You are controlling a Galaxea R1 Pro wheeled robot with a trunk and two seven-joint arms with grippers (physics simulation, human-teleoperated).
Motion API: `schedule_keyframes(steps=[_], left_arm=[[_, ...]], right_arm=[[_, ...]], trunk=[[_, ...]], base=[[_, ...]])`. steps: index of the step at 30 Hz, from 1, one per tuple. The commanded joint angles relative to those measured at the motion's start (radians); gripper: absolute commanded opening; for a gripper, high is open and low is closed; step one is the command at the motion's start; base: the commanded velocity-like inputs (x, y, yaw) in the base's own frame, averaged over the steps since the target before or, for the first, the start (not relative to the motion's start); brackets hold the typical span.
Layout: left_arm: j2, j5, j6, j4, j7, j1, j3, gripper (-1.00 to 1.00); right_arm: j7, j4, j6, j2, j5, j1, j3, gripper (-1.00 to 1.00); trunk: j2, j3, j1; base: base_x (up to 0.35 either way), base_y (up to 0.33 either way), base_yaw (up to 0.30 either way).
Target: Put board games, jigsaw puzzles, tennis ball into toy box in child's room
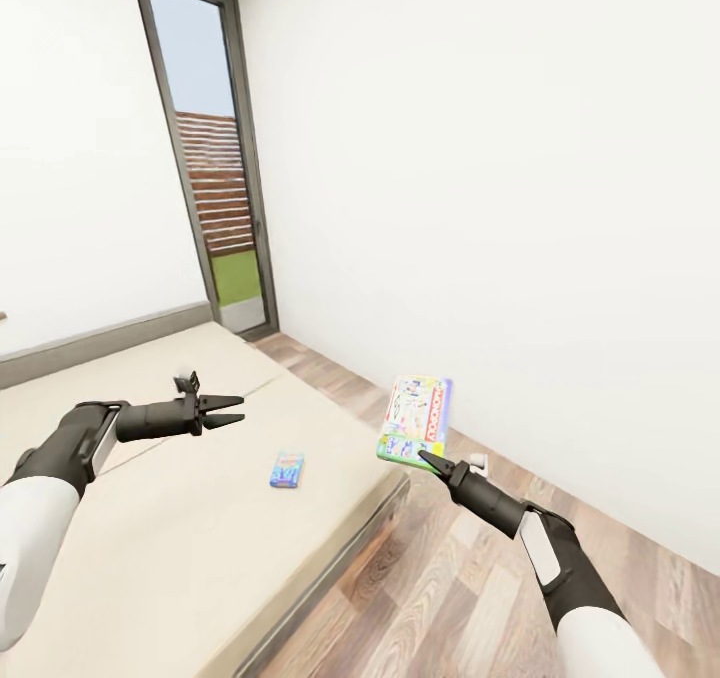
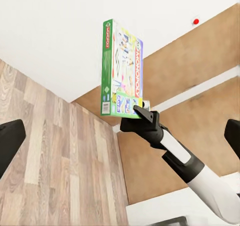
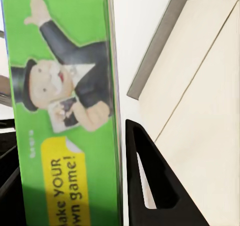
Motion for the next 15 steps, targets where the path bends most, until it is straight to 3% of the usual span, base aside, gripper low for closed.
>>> schedule_keyframes(steps=[1,15], left_arm=[[0.0,-0.003,0.011,0.0,-0.005,0.0,0.001,1.0],[0.0,-0.003,0.009,0.0,-0.005,0.0,0.0,1.0]], right_arm=[[0.002,0.0,0.007,0.001,-0.003,-0.002,-0.004,-1.0],[0.002,0.0,0.007,0.001,-0.003,-0.001,-0.005,-1.0]], trunk=[[0.006,0.003,-0.004],[0.104,0.059,-0.057]], base=[[0.0,0.0,-0.257],[0.0,0.0,-0.257]])
